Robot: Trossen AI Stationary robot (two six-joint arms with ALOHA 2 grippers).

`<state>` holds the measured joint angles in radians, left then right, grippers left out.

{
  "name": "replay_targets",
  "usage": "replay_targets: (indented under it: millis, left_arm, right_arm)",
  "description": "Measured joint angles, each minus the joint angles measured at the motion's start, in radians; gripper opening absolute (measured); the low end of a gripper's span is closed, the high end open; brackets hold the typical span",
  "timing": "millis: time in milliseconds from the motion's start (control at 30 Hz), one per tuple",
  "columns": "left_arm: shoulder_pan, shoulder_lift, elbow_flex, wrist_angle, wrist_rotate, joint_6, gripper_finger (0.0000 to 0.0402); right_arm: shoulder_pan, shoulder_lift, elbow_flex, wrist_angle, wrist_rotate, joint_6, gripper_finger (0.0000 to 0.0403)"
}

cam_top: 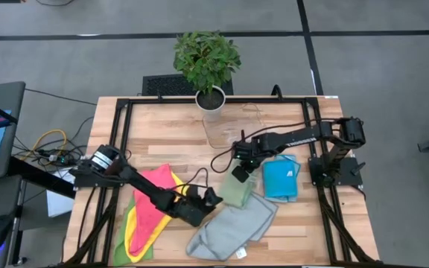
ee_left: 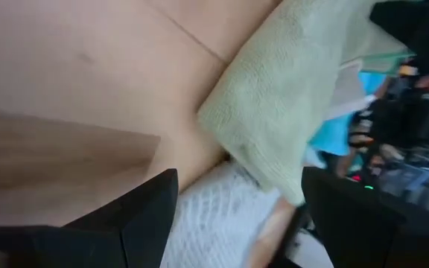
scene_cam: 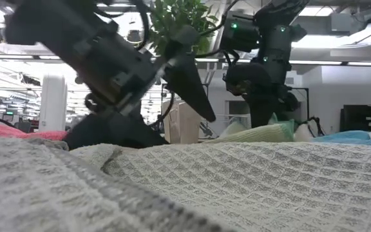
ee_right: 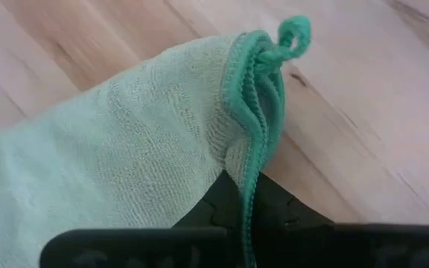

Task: Fold microfiber towels
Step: Stack the light green microfiber cloth on top of the blue microfiber cloth

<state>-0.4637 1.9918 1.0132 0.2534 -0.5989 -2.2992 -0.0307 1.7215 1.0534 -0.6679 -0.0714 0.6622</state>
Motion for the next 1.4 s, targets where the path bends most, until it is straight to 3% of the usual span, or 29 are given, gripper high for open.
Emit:
replay_targets:
  millis: [233, 433, 667, 800, 967, 1167, 1400]
  left_arm:
    - [0.082, 0.007, 0.085, -0.222, 0.031, -0.004, 0.0279]
    - [0.113, 0.077, 0.185, -0.197, 0.111, 0.135, 0.0279]
    - [0.114, 0.146, 0.253, -0.181, 0.198, 0.133, 0.0270]
    - [0.114, 0.139, 0.251, -0.175, 0.224, 0.170, 0.0228]
    - [0.123, 0.140, 0.249, -0.132, 0.273, 0.261, 0.0131]
    - [0.136, 0.140, 0.248, -0.117, 0.258, 0.294, 0.0019]
    - [0.150, 0.129, 0.246, 0.006, 0.230, 0.328, 0.0012]
  right_arm:
    - [0.011, -0.001, 0.000, 0.018, -0.003, 0.012, 0.0037]
    - [0.009, -0.002, 0.001, 0.021, -0.005, 0.012, 0.0038]
    - [0.003, -0.002, 0.002, -0.006, -0.011, -0.011, 0.0038]
    - [0.005, -0.002, 0.002, -0.035, -0.012, -0.032, 0.0035]
    - [0.007, -0.029, 0.003, -0.017, -0.013, -0.034, 0.0033]
    - [0.002, -0.108, 0.002, -0.033, -0.017, -0.026, 0.0035]
    - [-0.003, -0.236, 0.002, -0.138, 0.024, -0.022, 0.0032]
